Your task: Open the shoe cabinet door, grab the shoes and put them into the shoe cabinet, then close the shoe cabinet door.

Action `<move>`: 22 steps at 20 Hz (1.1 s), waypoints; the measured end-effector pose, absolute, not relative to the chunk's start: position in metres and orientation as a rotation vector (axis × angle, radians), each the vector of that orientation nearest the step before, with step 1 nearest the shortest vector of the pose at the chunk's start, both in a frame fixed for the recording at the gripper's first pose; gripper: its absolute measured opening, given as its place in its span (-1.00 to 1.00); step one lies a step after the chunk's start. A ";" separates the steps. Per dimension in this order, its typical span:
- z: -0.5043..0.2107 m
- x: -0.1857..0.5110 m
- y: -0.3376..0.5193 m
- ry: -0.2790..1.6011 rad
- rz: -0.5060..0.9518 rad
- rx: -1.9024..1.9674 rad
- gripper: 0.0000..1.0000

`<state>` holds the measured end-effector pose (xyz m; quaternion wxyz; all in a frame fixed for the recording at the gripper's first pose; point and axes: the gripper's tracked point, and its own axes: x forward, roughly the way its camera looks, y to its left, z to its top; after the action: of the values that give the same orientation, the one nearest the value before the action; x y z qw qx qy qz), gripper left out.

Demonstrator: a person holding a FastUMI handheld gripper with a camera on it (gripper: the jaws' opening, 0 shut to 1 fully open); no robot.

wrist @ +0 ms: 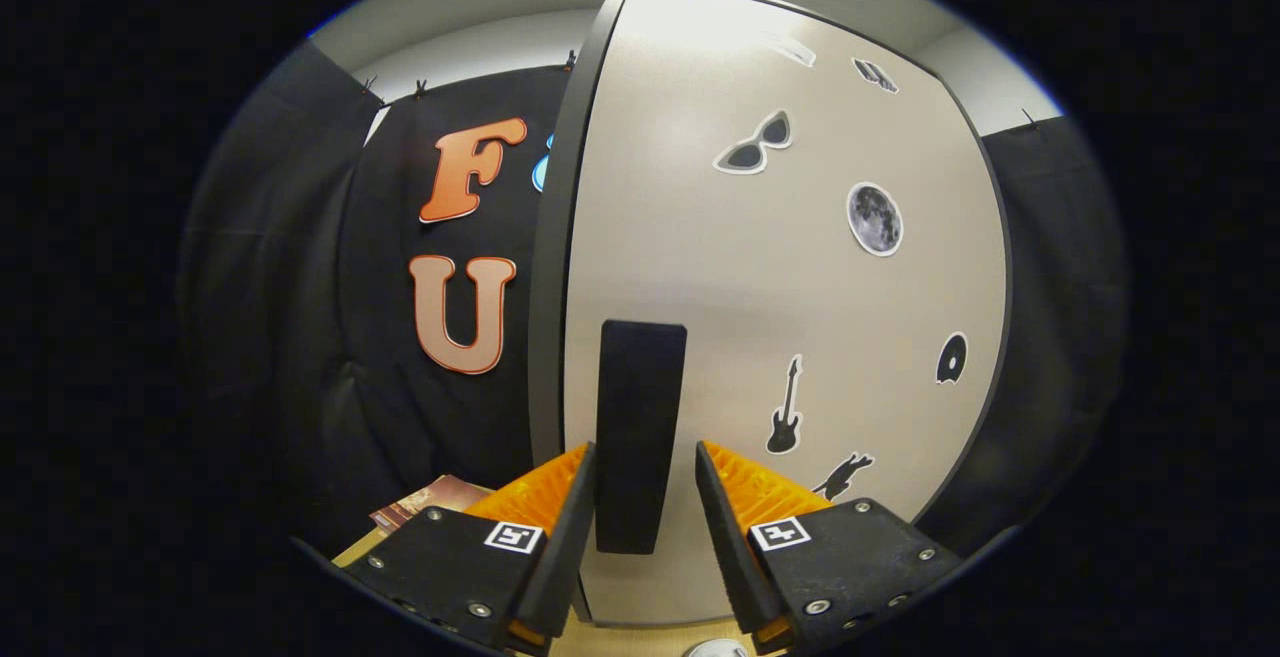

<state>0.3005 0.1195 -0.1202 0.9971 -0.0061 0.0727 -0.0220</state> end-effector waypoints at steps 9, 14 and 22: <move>-0.123 0.300 0.125 0.160 -0.014 0.045 -0.50; -0.119 0.290 0.127 0.156 0.023 0.051 -0.60; -0.114 0.258 0.120 0.161 0.037 0.061 -0.60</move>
<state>0.2579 0.1198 -0.1138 0.9961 0.0305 0.0806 0.0185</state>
